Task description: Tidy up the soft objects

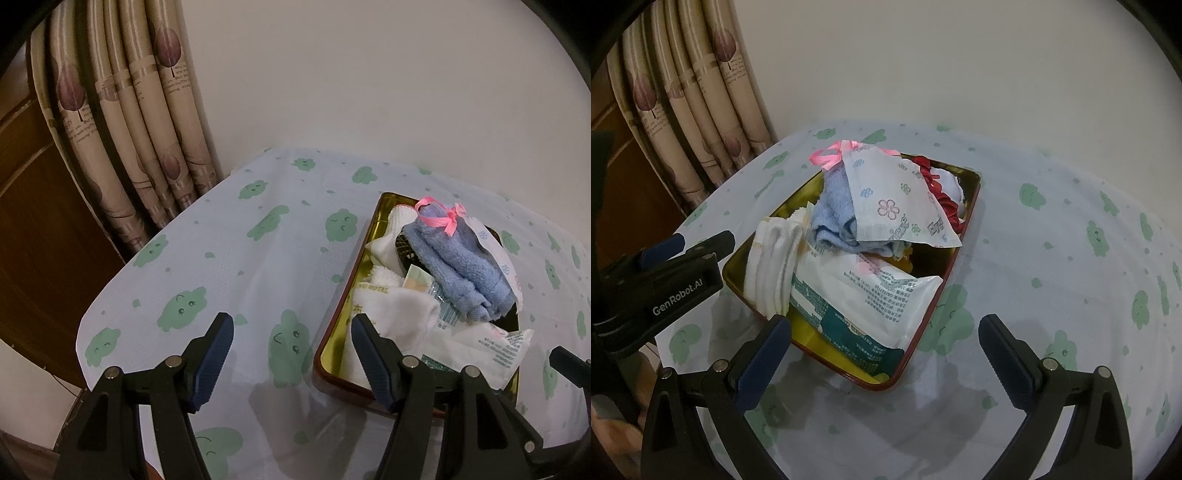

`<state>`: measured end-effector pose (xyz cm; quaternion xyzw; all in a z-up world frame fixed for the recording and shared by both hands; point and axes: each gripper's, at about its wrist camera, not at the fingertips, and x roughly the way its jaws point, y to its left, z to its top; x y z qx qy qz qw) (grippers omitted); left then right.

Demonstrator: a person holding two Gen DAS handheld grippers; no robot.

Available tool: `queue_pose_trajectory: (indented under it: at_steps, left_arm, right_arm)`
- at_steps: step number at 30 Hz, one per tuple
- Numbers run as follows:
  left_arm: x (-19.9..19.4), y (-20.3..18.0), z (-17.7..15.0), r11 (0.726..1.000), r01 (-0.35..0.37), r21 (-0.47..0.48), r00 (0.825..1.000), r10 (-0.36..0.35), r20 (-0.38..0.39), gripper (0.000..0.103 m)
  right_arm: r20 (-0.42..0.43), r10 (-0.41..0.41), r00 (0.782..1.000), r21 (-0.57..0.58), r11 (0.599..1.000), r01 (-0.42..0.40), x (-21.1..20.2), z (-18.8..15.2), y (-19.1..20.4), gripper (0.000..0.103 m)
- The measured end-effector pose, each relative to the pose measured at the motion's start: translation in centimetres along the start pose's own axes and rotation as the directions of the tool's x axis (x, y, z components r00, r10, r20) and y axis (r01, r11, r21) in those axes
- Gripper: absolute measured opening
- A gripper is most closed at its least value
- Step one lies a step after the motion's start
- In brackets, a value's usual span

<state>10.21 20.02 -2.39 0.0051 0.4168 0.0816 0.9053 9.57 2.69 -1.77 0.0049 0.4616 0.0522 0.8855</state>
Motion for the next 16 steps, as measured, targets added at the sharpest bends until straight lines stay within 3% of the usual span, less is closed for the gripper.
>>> queue_pose_trajectory:
  at_steps: [16]
  left_arm:
    - [-0.37,-0.05,-0.08,1.0,0.006,0.003,1.0,-0.006,0.021,0.068]
  right_arm:
    - [-0.006,0.001,1.0,-0.007,1.0,-0.001,0.07,-0.11,0.24,0.101]
